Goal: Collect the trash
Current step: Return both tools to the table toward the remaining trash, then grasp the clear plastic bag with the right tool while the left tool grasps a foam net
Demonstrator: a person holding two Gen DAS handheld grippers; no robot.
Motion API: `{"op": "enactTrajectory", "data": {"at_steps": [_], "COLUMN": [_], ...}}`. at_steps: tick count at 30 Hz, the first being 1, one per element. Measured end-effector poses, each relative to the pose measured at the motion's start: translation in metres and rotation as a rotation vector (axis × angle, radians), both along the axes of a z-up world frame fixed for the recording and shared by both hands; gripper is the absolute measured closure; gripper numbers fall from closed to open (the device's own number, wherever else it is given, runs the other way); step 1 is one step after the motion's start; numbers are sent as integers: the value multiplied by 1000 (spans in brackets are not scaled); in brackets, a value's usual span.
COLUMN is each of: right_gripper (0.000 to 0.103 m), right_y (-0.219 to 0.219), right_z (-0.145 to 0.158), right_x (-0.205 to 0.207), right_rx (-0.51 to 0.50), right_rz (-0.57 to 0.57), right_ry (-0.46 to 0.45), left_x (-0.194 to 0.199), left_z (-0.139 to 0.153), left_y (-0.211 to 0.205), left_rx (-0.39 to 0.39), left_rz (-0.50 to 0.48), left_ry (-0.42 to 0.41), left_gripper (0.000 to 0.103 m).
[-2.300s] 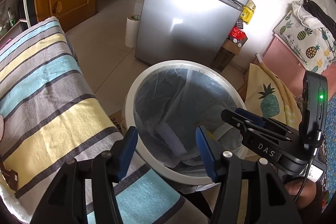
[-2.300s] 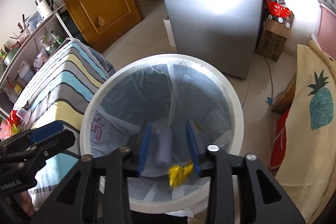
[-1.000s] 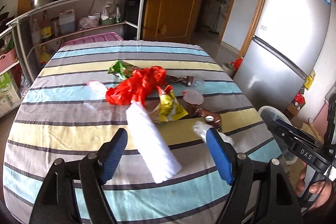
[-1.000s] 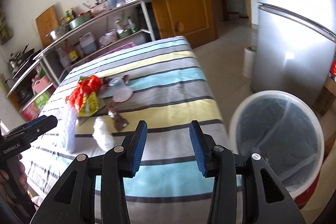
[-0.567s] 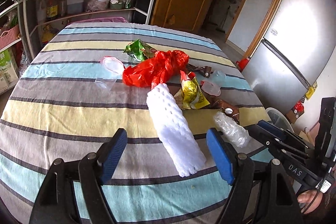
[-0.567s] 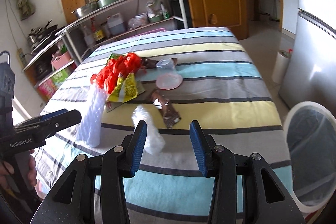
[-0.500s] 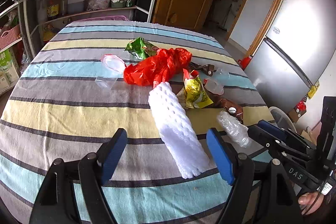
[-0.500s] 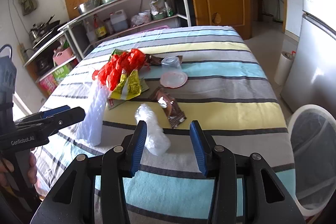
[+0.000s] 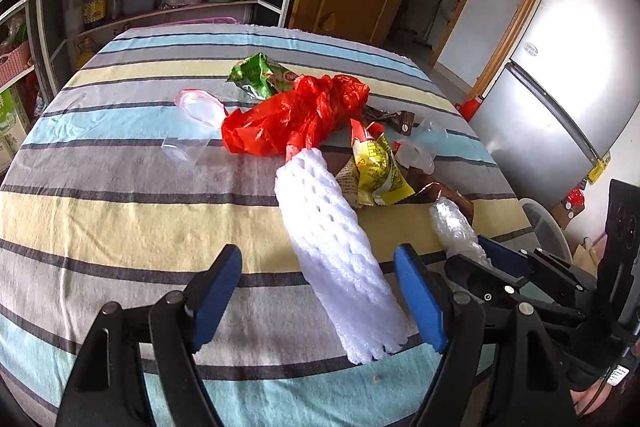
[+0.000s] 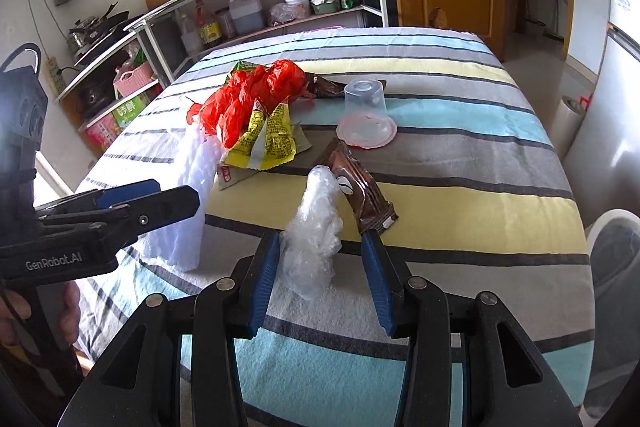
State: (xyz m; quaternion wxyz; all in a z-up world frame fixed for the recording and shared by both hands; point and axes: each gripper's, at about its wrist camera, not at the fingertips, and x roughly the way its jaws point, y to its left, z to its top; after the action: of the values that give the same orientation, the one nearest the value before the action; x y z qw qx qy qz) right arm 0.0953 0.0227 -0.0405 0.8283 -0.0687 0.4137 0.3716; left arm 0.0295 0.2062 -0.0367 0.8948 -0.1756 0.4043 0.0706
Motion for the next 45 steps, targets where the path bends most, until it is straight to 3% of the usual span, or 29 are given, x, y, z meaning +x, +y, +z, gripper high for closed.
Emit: {"op": "enactTrajectory", "data": {"at_steps": [9,15,17,20,45], "right_gripper": [63,67,69,72,75], "right_y": [-7,-9,-9,-9,-18], "right_z": [-2,-3,-3,-3,13], "right_x": [4,5,4,3,-15], "right_rx": [28,42,40,38,89], "right_rz": [-17,-26,-28,-27,-24], "right_ry": [19,24,22,19,-29], "left_x": [3,5,5,5,-19], "left_z": [-6,-5,-5,-5,16], "left_y": [-2,-3,-3,-4,-14], "left_rx": [12,34,37,37,87], "left_rz": [14,11,9,4,10], "left_ry": [1,5,7,8,-44], "left_gripper": [27,44,56,63,68]}}
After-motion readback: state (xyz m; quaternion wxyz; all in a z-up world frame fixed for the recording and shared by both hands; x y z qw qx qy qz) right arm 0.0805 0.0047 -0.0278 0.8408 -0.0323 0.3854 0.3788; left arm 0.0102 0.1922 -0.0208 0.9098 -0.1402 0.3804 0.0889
